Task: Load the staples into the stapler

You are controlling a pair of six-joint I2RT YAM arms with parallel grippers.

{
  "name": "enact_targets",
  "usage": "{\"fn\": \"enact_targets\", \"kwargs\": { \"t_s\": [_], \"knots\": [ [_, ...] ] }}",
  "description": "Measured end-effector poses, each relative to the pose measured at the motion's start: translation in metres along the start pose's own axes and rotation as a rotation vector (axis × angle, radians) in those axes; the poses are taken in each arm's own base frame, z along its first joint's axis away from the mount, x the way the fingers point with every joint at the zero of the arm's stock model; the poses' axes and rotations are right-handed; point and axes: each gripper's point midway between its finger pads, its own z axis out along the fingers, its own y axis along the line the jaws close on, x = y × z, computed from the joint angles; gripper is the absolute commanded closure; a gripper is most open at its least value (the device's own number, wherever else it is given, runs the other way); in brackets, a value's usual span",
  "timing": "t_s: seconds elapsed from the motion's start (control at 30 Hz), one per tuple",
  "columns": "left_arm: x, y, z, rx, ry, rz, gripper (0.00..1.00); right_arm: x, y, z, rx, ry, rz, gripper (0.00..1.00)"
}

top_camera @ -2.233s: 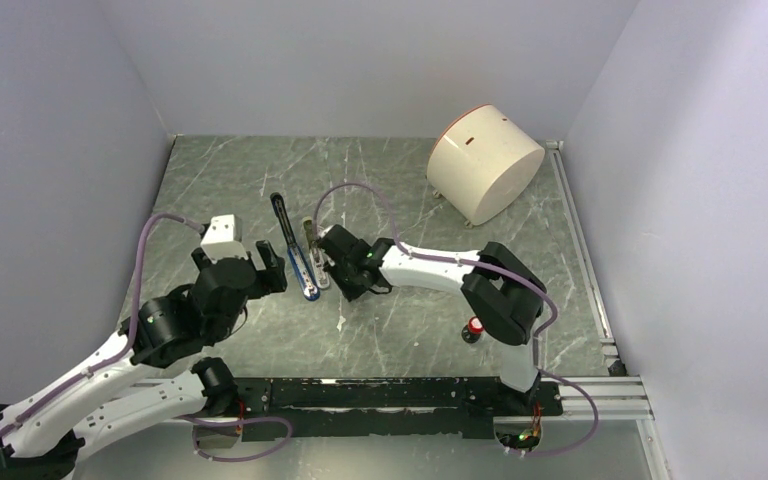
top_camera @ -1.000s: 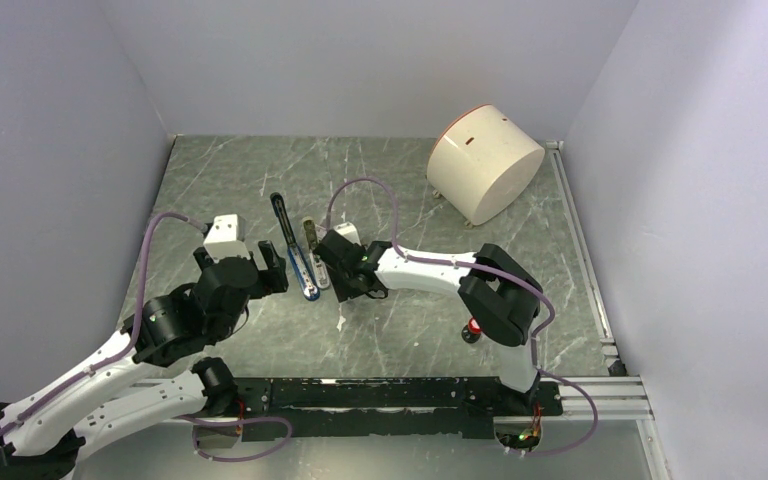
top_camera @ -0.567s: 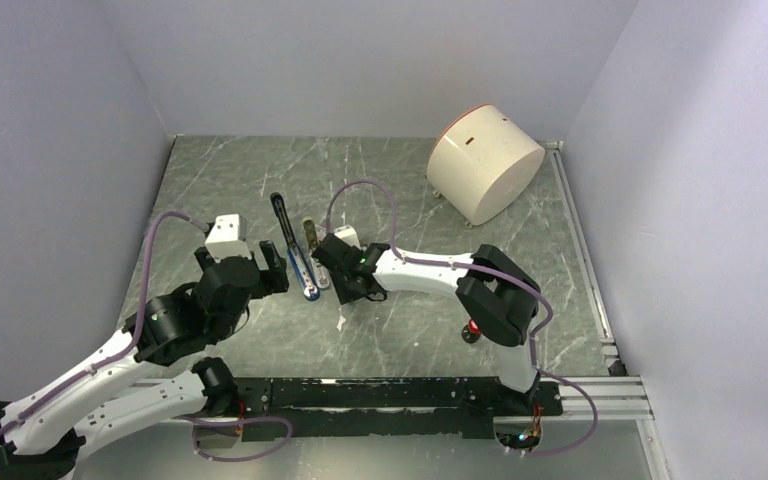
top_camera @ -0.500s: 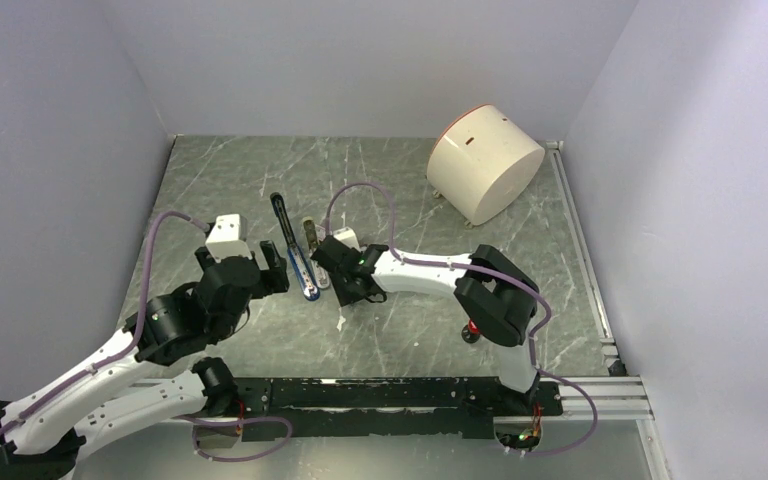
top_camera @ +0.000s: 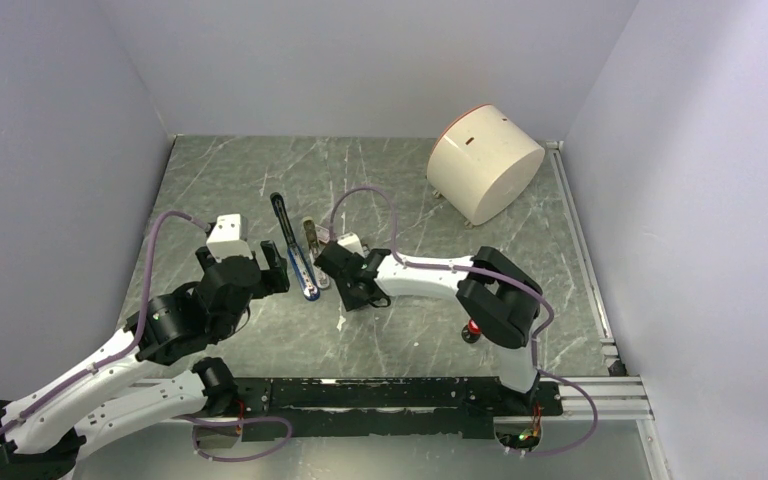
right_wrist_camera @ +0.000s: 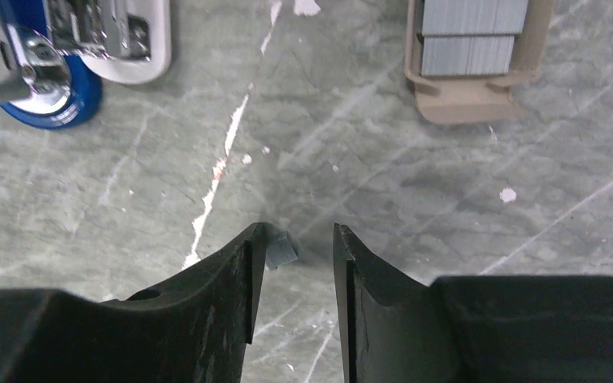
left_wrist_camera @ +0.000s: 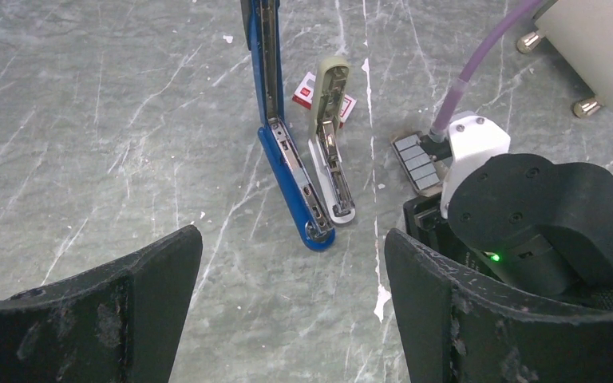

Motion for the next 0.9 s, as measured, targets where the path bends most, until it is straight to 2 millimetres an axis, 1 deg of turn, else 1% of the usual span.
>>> {"fn": "enact_targets", "kwargs": {
  "t_s": [0.2,0.3,0.4,0.5,0.6,0.8,0.9],
  "knots": [
    [0.0,0.0,0.0,0.001,0.001,0.0,0.11,0.011,-0.007,-0.005,0.002,0.016,-0.004,0.51],
    [0.0,0.0,0.0,0.002,0.001,-0.001,0.11,0.015,-0.009,-0.007,-0.001,0.025,-0.002,0.49],
    [0.0,0.0,0.0,0.002,0.002,-0.002,0.11,0.019,-0.012,-0.008,0.007,0.038,0.003,0.49],
    [0.0,-0.001,0.0,0.002,0.002,-0.003,0.11,0.022,-0.014,-0.01,0.01,0.042,0.01,0.53],
    [0.0,-0.001,0.0,0.003,0.002,-0.004,0.11,0.025,-0.016,-0.011,0.009,0.047,0.016,0.53],
    [0.0,-0.001,0.0,0.003,0.002,-0.004,0.11,0.027,-0.019,-0.013,0.005,0.052,0.021,0.52],
    [0.0,-0.001,0.0,0.003,0.002,-0.004,0.11,0.024,-0.018,-0.013,-0.001,0.04,0.028,0.5]
  ]
}}
